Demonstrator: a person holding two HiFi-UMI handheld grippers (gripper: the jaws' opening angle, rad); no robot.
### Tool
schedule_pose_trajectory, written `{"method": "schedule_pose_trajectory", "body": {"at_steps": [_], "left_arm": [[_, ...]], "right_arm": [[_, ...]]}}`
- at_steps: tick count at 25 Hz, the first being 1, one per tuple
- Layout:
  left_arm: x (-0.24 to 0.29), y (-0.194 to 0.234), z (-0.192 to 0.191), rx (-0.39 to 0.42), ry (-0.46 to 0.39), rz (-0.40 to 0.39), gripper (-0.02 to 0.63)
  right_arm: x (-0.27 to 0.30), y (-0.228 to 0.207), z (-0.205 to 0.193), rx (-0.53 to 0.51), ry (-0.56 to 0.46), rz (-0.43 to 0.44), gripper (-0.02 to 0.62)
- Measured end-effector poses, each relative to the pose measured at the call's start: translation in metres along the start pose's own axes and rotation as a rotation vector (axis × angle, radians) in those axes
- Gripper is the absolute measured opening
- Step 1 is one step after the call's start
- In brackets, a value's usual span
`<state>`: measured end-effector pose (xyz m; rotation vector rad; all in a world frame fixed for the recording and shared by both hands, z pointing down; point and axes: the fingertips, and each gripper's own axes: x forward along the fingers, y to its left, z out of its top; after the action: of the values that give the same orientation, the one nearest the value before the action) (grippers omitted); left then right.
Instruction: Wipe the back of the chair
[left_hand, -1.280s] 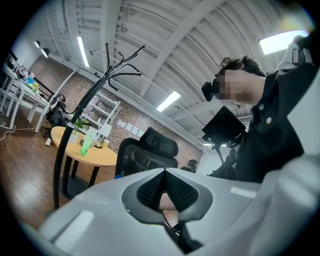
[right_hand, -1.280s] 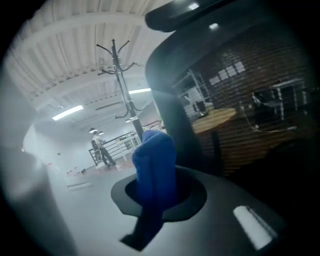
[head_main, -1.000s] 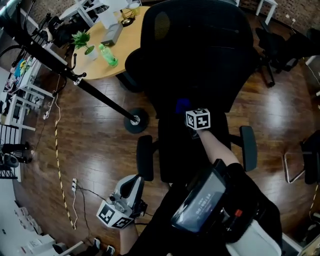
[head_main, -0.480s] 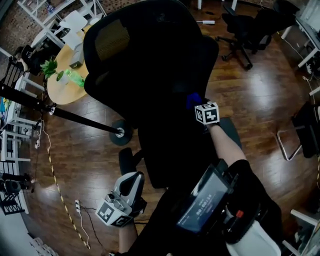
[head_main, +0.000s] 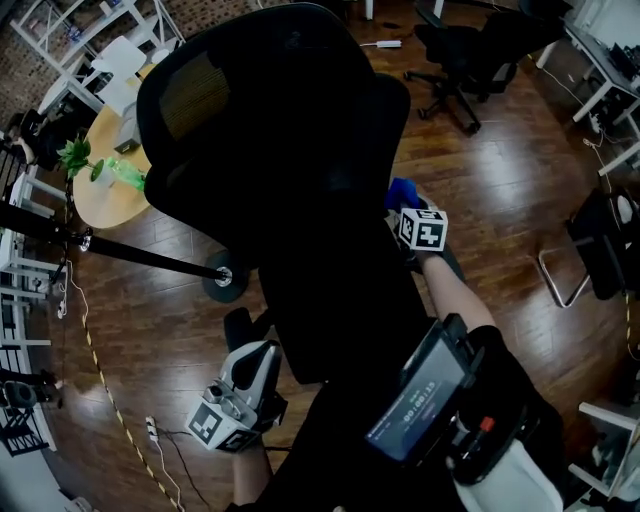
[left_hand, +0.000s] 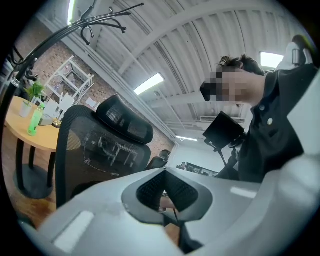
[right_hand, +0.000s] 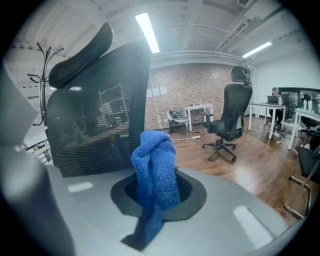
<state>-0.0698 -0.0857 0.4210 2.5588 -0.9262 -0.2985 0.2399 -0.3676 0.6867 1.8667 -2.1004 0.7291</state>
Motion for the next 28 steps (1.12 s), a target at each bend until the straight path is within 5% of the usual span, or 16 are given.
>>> {"method": "schedule_pose_trajectory", "body": {"at_steps": [4,9,18,28], "left_arm": [[-0.017,0.009,0.003,-0.004,-0.016,0.042,0.003],[-0.054,0.02,0.001,-0.008,-0.017,0.117,0.003],[-0.128,0.022,-0.006,-0.017,-0.078,0.265,0.003],[-0.191,0.018,-0.007,-0.016,-0.146,0.408,0.003]], "right_arm": [[0.009,0.025,-0.021,-0.042,0.028,-0.003,0.031],[0.022,0.07,-0.052,0.023,0.045,-0.014,0.031],[0.041,0.259,-0.135,-0.147,0.281,0.358,0.031],[0.033,0.394,-0.175,-0.245,0.379,0.599,0.029]]}}
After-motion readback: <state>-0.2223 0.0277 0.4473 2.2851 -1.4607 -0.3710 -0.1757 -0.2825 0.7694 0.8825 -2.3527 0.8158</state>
